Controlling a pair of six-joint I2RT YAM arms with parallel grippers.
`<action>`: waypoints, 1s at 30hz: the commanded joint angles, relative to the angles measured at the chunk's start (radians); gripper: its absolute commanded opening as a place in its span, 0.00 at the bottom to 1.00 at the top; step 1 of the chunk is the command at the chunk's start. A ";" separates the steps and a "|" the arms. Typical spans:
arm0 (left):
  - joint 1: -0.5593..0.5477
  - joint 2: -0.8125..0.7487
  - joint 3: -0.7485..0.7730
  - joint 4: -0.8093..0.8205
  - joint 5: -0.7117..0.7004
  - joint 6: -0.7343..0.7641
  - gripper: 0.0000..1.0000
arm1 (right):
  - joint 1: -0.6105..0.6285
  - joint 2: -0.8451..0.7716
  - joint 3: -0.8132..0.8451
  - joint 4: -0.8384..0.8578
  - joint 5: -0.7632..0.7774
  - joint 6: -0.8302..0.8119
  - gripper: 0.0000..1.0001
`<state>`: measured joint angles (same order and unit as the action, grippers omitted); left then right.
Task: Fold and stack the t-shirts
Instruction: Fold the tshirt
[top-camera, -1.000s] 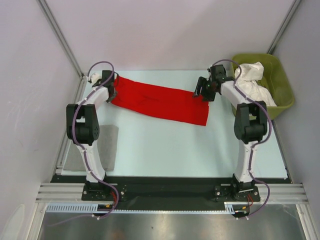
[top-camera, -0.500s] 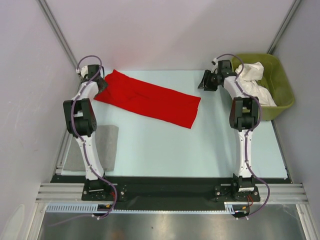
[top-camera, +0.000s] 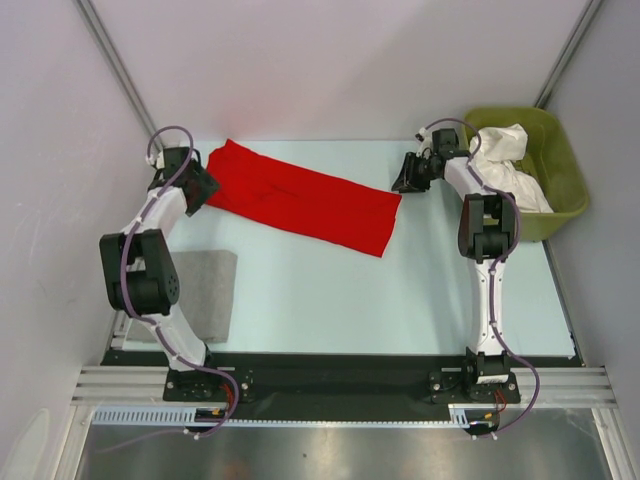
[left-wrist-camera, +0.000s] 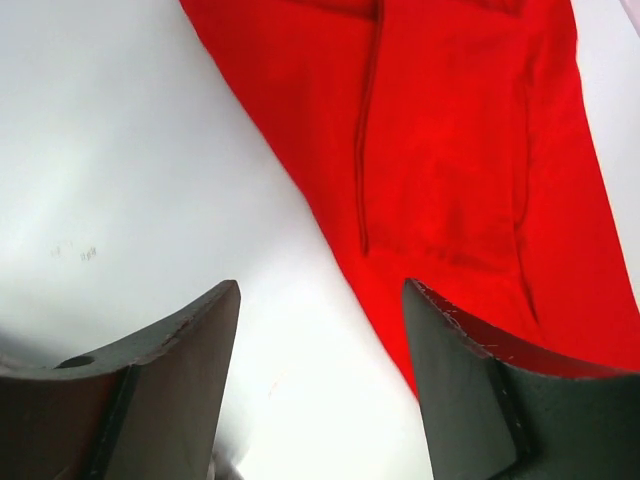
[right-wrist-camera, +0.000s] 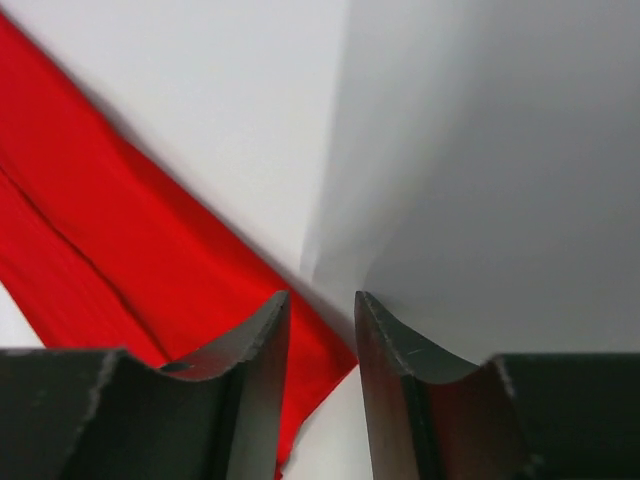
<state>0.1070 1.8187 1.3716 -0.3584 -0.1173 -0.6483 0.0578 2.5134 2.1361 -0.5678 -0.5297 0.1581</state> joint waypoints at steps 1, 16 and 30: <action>-0.003 -0.096 -0.069 0.033 0.077 -0.016 0.72 | 0.000 -0.021 -0.018 -0.101 0.013 -0.043 0.37; -0.003 -0.277 -0.074 -0.057 0.137 0.024 0.69 | 0.001 -0.065 -0.134 -0.113 0.034 -0.063 0.24; -0.003 -0.299 -0.088 -0.091 0.195 0.053 0.67 | 0.059 -0.399 -0.511 -0.159 0.494 0.060 0.00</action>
<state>0.1070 1.5295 1.2716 -0.4435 0.0376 -0.6189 0.1196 2.2269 1.7344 -0.6346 -0.2226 0.1791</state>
